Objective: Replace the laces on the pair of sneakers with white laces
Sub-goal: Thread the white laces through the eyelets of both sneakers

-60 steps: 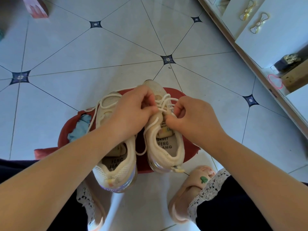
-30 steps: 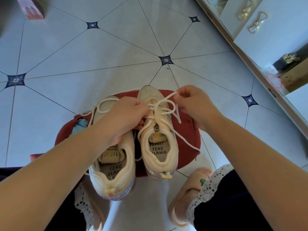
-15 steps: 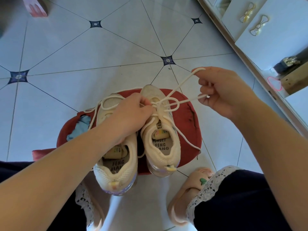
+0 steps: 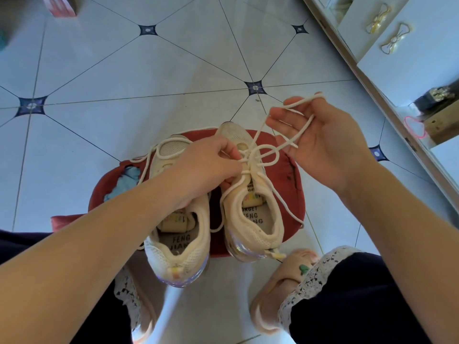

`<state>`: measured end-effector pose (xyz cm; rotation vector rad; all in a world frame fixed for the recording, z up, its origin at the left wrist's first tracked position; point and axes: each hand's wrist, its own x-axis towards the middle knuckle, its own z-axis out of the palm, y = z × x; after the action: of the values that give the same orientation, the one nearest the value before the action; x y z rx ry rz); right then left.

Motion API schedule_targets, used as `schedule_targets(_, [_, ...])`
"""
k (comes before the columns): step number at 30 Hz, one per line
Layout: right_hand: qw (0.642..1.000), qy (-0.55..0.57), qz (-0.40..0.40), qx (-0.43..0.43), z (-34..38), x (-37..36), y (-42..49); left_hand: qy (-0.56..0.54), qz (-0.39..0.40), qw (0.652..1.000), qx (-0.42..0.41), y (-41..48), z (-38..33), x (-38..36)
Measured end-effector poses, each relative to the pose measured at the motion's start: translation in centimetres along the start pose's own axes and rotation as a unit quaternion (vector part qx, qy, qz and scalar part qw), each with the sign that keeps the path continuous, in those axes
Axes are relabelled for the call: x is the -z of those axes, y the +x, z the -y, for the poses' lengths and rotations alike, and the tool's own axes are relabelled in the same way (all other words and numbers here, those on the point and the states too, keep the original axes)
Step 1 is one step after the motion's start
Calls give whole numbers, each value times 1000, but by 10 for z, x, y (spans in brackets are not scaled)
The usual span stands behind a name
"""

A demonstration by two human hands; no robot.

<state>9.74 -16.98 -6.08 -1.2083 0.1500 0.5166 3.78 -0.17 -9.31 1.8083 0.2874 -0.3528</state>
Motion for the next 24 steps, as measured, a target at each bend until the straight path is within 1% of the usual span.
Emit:
schedule_targets(4, [998, 55, 30, 0, -6, 2, -2, -16, 16, 1000, 3, 1, 0, 2])
schedule_targets(7, [995, 92, 24, 6, -9, 3, -4, -27, 9, 1000, -7, 0, 0, 1])
schedule_targets(9, [996, 84, 20, 7, -11, 2, -5, -39, 8, 999, -12, -1, 1, 1])
schedule_targets(11, [1000, 1, 24, 19, -10, 1, -4, -57, 9, 998, -13, -3, 2, 2])
schedule_targets(12, [997, -75, 23, 28, -10, -1, -4, -67, 7, 998, -12, -3, 3, 2])
schedule_targets(13, [984, -171, 10, 39, -10, -2, -4, -74, 4, 997, -9, -3, 4, 2])
schedule_targets(14, [959, -277, -23, 63, -12, -4, -5, -79, 1, 997, -7, -3, 4, 1])
schedule_targets(15, [917, -377, -72, 103, -14, -6, -6, -81, -3, 997, -4, -3, 5, 1])
schedule_targets(17, [801, -536, -160, 212, -18, -10, -11, -85, -10, 996, 2, -1, 6, 0])
schedule_targets(18, [749, -582, -180, 259, -21, -11, -14, -85, -13, 996, 4, -1, 7, 0])
schedule_targets(19, [710, -613, -182, 293, -23, -13, -18, -84, -16, 996, 7, 0, 7, -1])
schedule_targets(20, [688, -636, -168, 306, -26, -15, -20, -82, -19, 996, 8, 1, 7, -2])
schedule_targets(21, [681, -656, -142, 293, -30, -17, -22, -77, -24, 997, 10, 2, 6, -3])
schedule_targets(22, [683, -676, -110, 255, -36, -18, -24, -71, -30, 997, 10, 2, 6, -4])
schedule_targets(24, [702, -691, -61, 161, -45, -18, -26, -60, -42, 997, 9, 3, 6, -5])
